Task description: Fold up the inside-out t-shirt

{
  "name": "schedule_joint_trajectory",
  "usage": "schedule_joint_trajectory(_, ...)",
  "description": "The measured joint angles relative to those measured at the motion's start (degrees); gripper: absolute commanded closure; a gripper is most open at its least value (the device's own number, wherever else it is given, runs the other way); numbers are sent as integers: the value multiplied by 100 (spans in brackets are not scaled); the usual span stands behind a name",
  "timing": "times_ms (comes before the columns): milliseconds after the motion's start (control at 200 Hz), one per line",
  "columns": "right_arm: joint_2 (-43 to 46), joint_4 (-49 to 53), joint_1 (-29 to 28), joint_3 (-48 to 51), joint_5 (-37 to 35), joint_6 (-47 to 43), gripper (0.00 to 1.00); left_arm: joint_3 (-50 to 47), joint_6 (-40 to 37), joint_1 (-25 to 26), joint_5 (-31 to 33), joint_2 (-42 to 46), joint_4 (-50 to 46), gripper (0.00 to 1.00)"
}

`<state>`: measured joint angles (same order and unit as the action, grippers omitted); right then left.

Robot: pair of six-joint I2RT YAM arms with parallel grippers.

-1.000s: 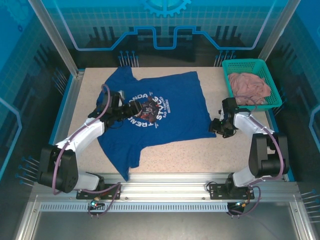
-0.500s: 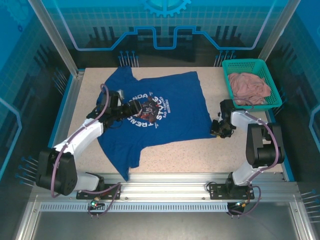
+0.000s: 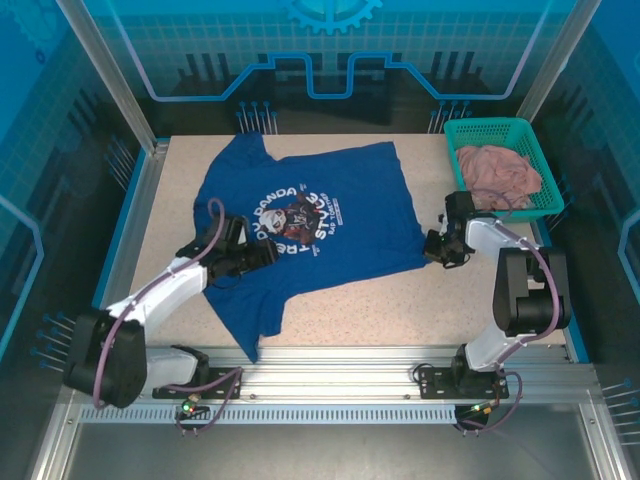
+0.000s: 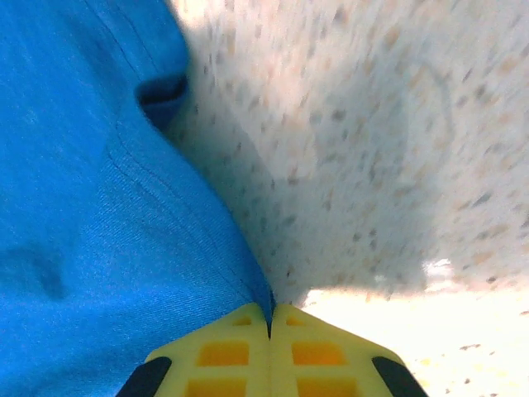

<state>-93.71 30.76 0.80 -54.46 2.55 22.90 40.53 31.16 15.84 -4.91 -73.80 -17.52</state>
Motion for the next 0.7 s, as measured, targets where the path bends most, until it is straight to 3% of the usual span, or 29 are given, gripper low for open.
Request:
schedule_joint_trajectory(290,-114,-79,238,-361,-66,-79,98,866,0,192,-247,-2061,881,22)
schedule_joint_trajectory(700,-238,-79,238,-533,-63,-87,98,2608,-149,201,-243,-3718,1172,22)
